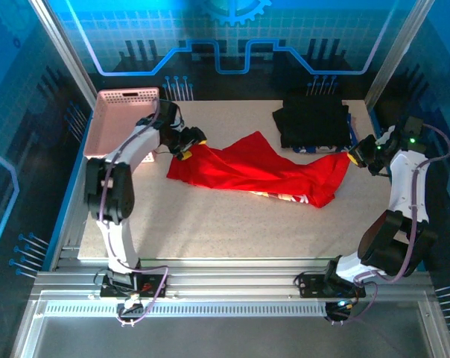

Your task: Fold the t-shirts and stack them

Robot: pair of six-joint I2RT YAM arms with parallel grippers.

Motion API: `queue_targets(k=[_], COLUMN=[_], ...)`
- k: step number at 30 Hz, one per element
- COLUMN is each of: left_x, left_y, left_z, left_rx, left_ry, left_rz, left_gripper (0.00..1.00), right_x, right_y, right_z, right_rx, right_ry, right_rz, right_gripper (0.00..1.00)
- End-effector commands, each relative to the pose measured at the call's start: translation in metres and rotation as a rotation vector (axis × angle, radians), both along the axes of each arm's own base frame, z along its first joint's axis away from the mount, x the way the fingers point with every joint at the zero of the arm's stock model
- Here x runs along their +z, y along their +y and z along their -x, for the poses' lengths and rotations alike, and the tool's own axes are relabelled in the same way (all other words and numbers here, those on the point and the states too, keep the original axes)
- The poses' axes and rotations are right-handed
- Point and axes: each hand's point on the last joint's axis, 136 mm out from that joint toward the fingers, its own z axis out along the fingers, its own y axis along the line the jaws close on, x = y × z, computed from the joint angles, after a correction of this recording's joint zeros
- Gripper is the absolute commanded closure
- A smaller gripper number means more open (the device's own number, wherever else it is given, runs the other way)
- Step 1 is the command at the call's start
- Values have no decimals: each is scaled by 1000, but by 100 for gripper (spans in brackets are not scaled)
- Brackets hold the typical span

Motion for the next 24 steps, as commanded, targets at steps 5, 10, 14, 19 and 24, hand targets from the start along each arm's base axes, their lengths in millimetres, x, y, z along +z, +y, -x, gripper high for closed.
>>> queue_targets(k=[5,10,14,19,24], left_x=[5,-15,-38,-61,-73], left_y=[-3,-12,-20,-18,0], left_z=[32,21,11,10,20], left_rx=[273,405,489,563,632], left_ry=[50,79,115,160,168], left_rz=[203,279,264,205,124], left_gripper=[35,42,44,49,51], right_x=[-2,-3,-1,-2,-3], right_y=[-5,-3,-3,-1,1], right_z=[2,2,4,7,9], right_rx=[18,24,31,36,37], right_ry=[-13,-14,-15,-10,-9], right_rz=[1,-6,0,-3,-8], right_gripper=[100,100,100,100,100])
